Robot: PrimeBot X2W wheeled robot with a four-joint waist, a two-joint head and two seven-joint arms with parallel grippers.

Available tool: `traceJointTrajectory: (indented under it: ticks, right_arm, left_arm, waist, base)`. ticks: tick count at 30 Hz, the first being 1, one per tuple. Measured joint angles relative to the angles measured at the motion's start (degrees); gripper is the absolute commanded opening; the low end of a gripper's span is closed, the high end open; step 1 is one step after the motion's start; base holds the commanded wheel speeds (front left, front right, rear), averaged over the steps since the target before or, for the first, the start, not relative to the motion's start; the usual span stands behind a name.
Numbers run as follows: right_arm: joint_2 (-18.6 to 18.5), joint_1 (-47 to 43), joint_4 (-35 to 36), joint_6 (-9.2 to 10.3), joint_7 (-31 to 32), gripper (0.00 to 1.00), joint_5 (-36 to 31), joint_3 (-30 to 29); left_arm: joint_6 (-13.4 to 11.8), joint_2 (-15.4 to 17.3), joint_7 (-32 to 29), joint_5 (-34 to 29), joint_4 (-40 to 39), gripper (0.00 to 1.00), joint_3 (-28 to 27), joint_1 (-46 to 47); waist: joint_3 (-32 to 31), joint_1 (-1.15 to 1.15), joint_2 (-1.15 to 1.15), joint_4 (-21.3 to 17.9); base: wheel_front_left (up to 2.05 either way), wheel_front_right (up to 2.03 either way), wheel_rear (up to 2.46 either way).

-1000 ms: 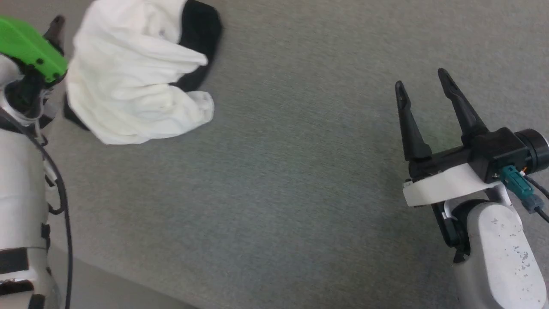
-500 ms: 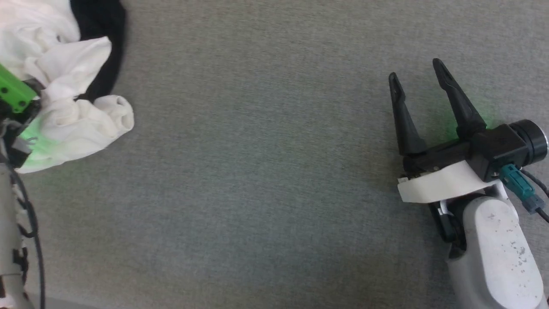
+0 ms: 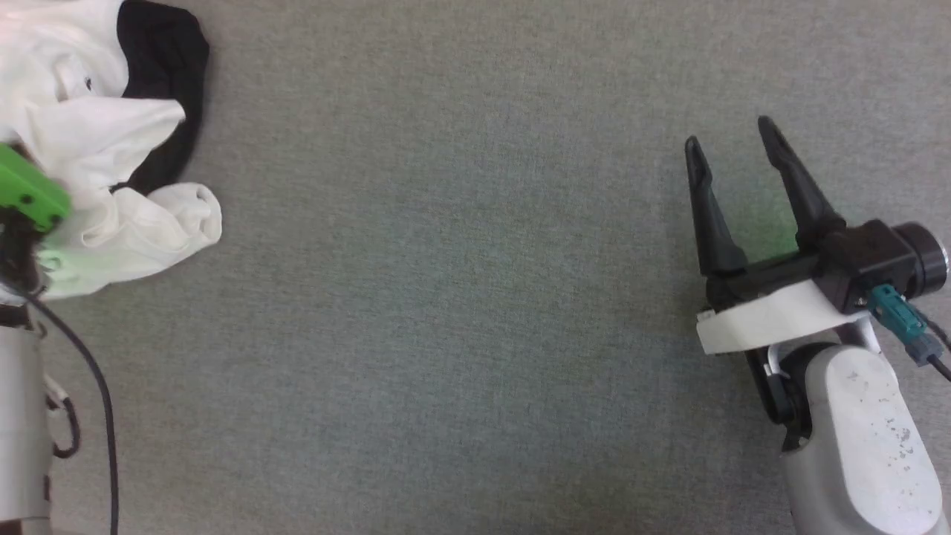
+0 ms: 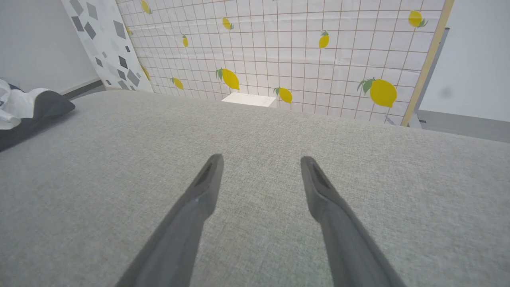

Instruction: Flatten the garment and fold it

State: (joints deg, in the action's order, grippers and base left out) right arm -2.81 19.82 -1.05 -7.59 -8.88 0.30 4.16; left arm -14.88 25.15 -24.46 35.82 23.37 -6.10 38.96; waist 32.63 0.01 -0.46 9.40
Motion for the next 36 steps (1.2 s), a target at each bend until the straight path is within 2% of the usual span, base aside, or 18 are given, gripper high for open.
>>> traceJointTrajectory:
  ticks: [4, 8, 9, 17, 22, 23, 29, 36]
  right_arm:
    - [-0.02, -1.03, -1.65, 0.0, -0.81, 1.0, 1.16, -0.18]
    - [-0.01, -2.82, -3.37, 0.0, -1.59, 1.0, 2.43, -0.55]
    - [-0.01, -4.14, -4.43, 0.0, -2.1, 1.0, 3.38, -1.02]
    - [-0.01, -8.31, -5.92, 0.0, -2.75, 1.0, 5.32, -2.59]
    - [0.0, -9.66, -6.09, 0.01, -2.74, 1.0, 5.84, -3.02]
    - [-0.01, -10.07, -5.82, 0.0, -2.71, 1.0, 6.1, -3.03]
    - [-0.04, -10.91, -5.38, 0.0, -2.21, 1.0, 6.31, -3.02]
    - [-0.07, -11.79, -4.16, 0.01, -1.53, 1.0, 6.32, -3.0]
  left_arm:
    - [1.0, 1.94, 10.59, -4.25, -1.29, 0.0, 0.03, 0.91]
    - [3.7, 4.23, 18.97, -7.78, -2.36, 0.0, 1.58, 3.34]
    - [5.6, 5.21, 23.32, -10.12, -3.05, 0.0, 3.38, 5.41]
    - [9.66, 5.37, 26.55, -13.67, -6.26, 0.0, 9.99, 12.09]
    - [11.87, 2.87, 26.54, -13.65, -8.1, 0.0, 13.55, 15.86]
    - [13.0, 0.92, 26.52, -13.32, -8.75, 0.0, 15.15, 17.56]
    - [15.32, -5.32, 26.26, -11.58, -9.84, 0.0, 19.71, 18.41]
    - [17.11, -12.03, 25.54, -8.95, -9.73, 0.0, 25.05, 16.52]
  waist:
    - [-3.04, 0.0, 0.0, 0.21]
    - [-7.01, 0.0, 0.0, 0.38]
    - [-10.23, 0.0, 0.0, 0.39]
    - [-19.21, -0.01, 0.0, -0.62]
    - [-23.67, -0.01, 0.0, -2.58]
    - [-25.25, -0.01, 0.0, -4.62]
    - [-27.3, -0.01, 0.0, -9.22]
    - [-28.62, -0.01, 0.0, -14.53]
  base:
    - [0.0, 0.0, 0.0]
    - [0.0, 0.0, 0.0]
    - [0.0, 0.0, 0.0]
    - [0.0, 0.0, 0.0]
    - [0.0, 0.0, 0.0]
    - [0.0, 0.0, 0.0]
    - [0.0, 0.0, 0.0]
    - [0.0, 0.0, 0.0]
